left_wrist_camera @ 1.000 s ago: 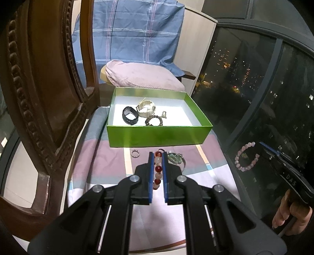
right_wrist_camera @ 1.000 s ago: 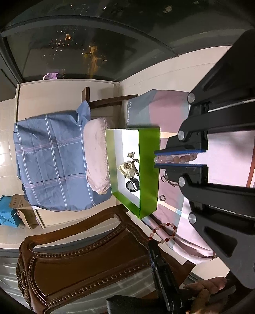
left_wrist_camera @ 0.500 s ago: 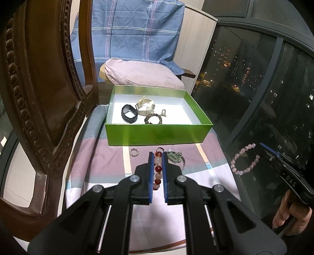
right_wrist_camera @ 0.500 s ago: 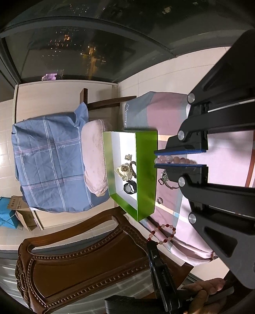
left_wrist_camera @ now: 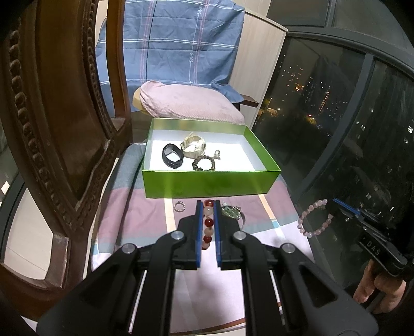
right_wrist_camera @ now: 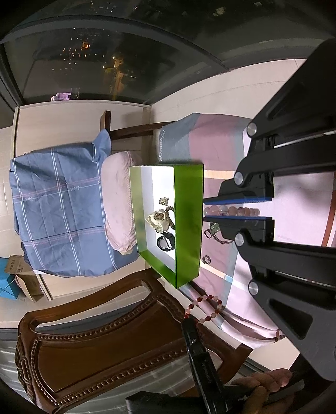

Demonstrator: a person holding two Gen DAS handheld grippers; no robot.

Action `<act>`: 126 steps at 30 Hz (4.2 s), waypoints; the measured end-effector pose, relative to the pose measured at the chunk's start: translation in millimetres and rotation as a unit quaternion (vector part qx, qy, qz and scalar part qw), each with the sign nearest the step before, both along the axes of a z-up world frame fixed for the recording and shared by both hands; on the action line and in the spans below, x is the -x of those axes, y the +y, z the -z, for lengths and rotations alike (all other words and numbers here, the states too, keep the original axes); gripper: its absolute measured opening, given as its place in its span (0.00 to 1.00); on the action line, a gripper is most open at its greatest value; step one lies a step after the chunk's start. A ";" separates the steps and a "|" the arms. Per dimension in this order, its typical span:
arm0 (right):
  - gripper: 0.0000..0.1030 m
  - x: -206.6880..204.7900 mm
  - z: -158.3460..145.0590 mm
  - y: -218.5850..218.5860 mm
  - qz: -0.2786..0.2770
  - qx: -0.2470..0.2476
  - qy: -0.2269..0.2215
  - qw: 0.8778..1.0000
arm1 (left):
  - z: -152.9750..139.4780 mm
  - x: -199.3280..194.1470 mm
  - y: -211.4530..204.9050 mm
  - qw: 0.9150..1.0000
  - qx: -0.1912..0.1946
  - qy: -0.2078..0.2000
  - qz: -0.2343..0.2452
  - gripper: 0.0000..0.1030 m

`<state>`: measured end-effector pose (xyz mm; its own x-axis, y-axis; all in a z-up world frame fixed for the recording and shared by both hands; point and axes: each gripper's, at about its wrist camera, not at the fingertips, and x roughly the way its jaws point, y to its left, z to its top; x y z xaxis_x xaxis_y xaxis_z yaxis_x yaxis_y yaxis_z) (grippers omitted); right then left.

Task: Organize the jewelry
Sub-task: 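Carry both bead bracelets into the green box, then open both tools to release the bracelets inside the box, then withdraw both open tools from the box over the remaining rings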

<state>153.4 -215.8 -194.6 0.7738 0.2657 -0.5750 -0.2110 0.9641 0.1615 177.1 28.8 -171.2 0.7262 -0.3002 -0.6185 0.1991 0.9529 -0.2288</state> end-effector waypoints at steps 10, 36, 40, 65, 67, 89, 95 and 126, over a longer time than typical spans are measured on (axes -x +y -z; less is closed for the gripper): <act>0.08 -14.6 -9.2 7.9 -0.010 -0.003 -0.002 1.000 | -13.8 -14.2 13.0 1.000 0.015 -0.003 -0.009 0.08; 0.08 -194.5 -46.7 18.1 -0.005 0.010 0.019 1.000 | -30.0 -201.5 -3.1 0.998 -0.015 0.055 -0.029 0.08; 0.08 -208.6 -23.0 16.6 0.005 0.013 0.043 0.999 | -8.8 -213.2 -2.1 0.996 -0.026 0.073 -0.035 0.08; 0.08 -232.8 33.9 10.9 0.018 0.024 0.107 0.994 | 52.0 -241.1 -9.9 0.988 -0.072 0.126 -0.048 0.09; 0.08 -232.4 33.4 13.1 0.014 0.024 0.107 0.994 | 51.1 -239.9 -9.3 0.988 -0.078 0.123 -0.052 0.15; 0.71 -209.4 5.7 15.7 0.029 0.033 0.063 0.997 | 4.9 -194.3 -4.4 0.993 -0.082 0.069 -0.049 0.84; 0.71 -159.9 -29.6 3.4 0.029 0.020 0.025 0.999 | -36.3 -135.4 9.8 0.997 -0.058 0.005 -0.049 0.84; 0.71 24.4 0.9 -10.4 0.017 0.007 -0.054 0.998 | 15.2 21.1 12.4 0.995 -0.040 -0.053 -0.067 0.90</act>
